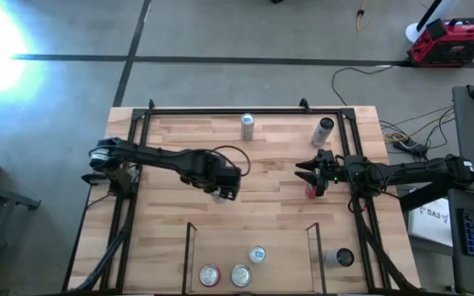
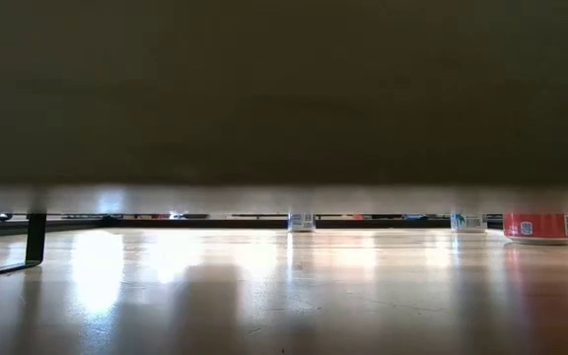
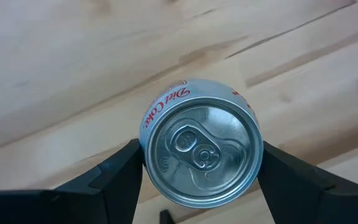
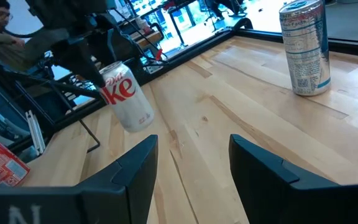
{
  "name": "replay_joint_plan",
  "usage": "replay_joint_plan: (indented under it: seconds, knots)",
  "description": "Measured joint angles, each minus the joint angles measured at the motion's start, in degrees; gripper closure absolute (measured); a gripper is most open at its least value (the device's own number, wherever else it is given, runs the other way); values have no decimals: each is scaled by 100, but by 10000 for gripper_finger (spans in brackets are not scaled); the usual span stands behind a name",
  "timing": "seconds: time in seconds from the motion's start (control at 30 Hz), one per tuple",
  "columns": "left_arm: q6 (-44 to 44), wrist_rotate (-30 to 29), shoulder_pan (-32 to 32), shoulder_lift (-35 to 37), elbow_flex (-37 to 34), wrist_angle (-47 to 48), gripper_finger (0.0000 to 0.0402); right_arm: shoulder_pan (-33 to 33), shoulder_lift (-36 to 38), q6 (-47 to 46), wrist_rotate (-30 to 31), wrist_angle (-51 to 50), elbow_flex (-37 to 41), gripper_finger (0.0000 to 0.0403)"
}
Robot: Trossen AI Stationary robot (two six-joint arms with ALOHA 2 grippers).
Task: Place canned beverage on shelf
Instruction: Move the soda cans to the middle of the table
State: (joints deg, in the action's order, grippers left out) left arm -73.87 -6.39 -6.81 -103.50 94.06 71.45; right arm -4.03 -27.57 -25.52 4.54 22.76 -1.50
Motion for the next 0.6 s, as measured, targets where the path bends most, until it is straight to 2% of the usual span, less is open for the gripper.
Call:
replay_joint_plan:
  seconds: [0.37,0.6]
  knots:
    - [543,48,-86,-1339,1837,631,147,0,1,0,0,0,0,220]
    - [547,146,-142,-1831,2501,730,147,0,0,0,-2,0,0,220]
